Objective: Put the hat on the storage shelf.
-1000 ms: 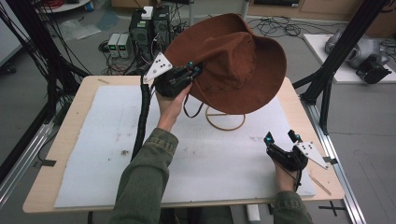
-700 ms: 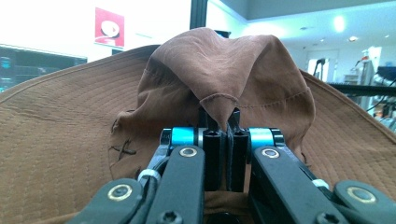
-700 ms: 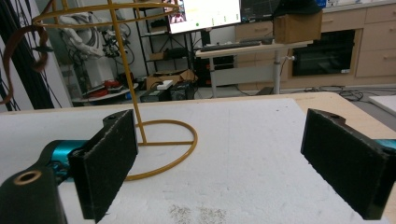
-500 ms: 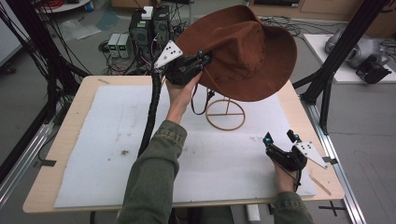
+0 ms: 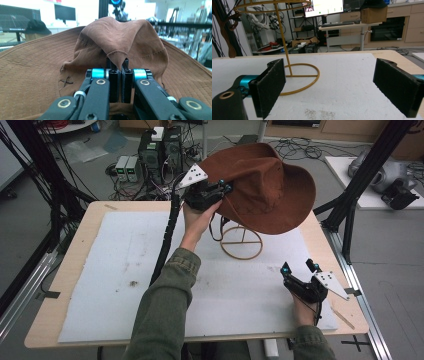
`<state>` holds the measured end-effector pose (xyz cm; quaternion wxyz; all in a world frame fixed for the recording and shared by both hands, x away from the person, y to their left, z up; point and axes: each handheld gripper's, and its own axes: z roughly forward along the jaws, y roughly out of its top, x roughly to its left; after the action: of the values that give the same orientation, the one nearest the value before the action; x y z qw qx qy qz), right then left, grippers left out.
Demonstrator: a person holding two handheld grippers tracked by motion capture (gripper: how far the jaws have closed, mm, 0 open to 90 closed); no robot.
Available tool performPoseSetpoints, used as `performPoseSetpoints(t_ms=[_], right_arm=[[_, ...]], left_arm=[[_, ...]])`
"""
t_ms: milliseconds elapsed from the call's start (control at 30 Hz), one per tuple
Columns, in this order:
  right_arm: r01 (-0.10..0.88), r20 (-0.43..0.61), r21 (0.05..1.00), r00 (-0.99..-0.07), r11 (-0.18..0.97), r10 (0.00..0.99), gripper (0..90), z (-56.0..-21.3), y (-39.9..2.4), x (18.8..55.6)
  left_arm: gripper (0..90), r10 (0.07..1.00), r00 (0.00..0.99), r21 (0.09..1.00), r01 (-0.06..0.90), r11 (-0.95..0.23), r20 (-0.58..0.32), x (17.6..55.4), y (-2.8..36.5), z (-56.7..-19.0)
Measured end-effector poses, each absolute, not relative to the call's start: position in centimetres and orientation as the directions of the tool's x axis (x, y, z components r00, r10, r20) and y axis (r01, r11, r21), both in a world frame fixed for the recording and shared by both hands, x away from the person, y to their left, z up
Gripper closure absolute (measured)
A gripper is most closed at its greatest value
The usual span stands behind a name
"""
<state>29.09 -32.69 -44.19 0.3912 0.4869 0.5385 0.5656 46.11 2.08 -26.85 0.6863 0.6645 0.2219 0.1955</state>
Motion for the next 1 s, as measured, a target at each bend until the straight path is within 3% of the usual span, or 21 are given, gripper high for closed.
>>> performPoseSetpoints(t_ms=[1000], right_arm=[[0.080, 0.119, 0.991, -0.227, -0.104, 0.967, 10.2, -44.2, -32.4, 29.0]], left_arm=[[85.3, 0.543, 0.839, 0.989, 0.111, -0.100, -0.039, 46.4, 1.1, -28.0]])
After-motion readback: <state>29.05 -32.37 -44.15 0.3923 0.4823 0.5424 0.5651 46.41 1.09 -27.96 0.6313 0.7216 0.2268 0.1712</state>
